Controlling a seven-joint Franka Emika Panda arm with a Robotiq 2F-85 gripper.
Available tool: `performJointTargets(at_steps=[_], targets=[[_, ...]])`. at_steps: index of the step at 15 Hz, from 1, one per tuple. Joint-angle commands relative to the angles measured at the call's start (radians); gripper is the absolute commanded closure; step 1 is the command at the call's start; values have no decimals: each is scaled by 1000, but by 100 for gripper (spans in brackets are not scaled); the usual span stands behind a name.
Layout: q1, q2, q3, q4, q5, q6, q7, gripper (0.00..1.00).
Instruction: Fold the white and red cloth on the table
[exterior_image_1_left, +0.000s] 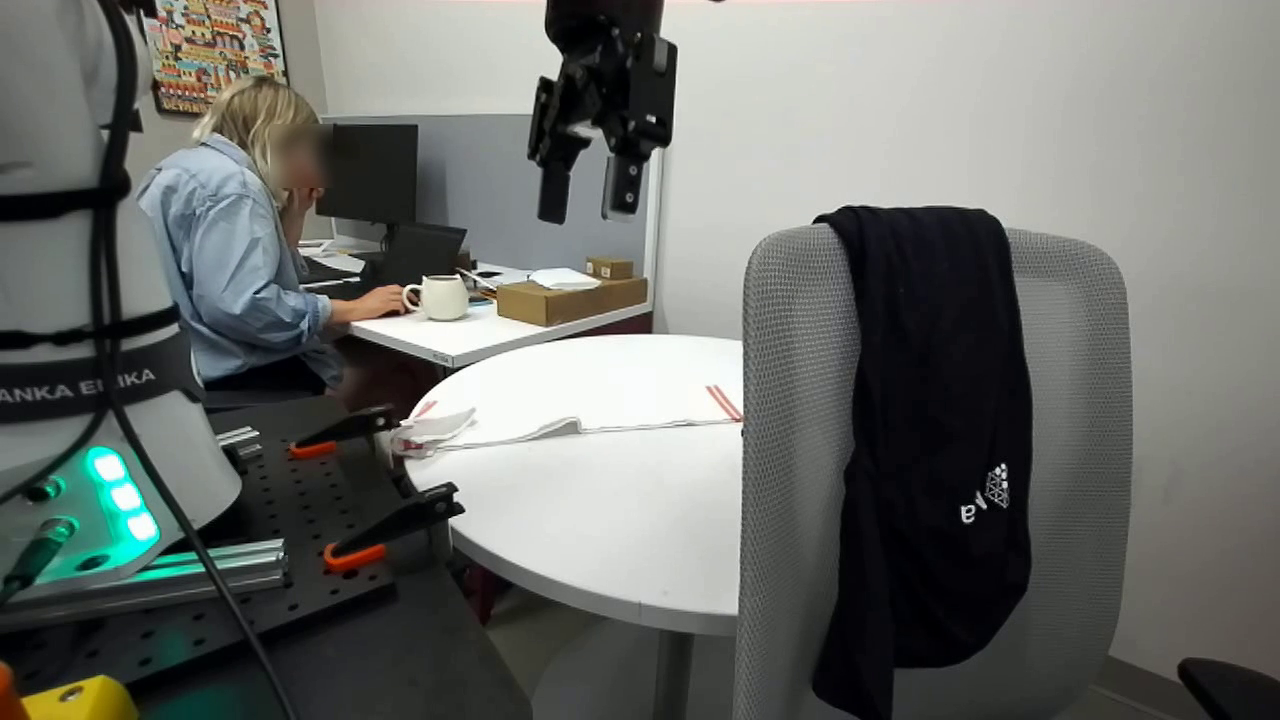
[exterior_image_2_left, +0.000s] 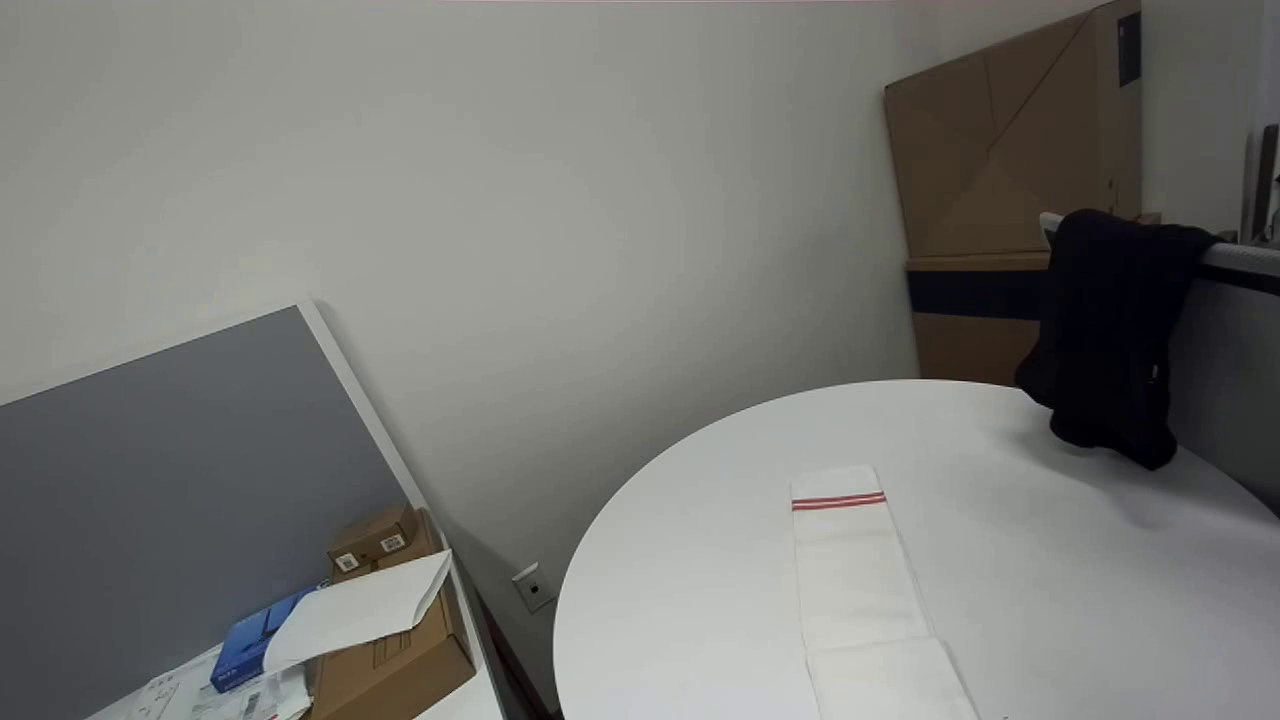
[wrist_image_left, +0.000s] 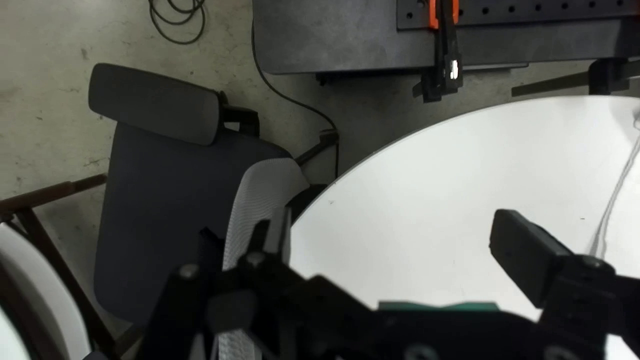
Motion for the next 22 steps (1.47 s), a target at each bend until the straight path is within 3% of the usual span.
performJointTargets(at_steps=[1, 8, 15, 22], targets=[[25, 9, 16, -15, -2, 96, 7, 0], [119, 6, 62, -115, 71, 255, -12, 0], [277, 58, 93, -117, 239, 267, -112, 0], [360, 176, 121, -118, 314, 299, -194, 0]])
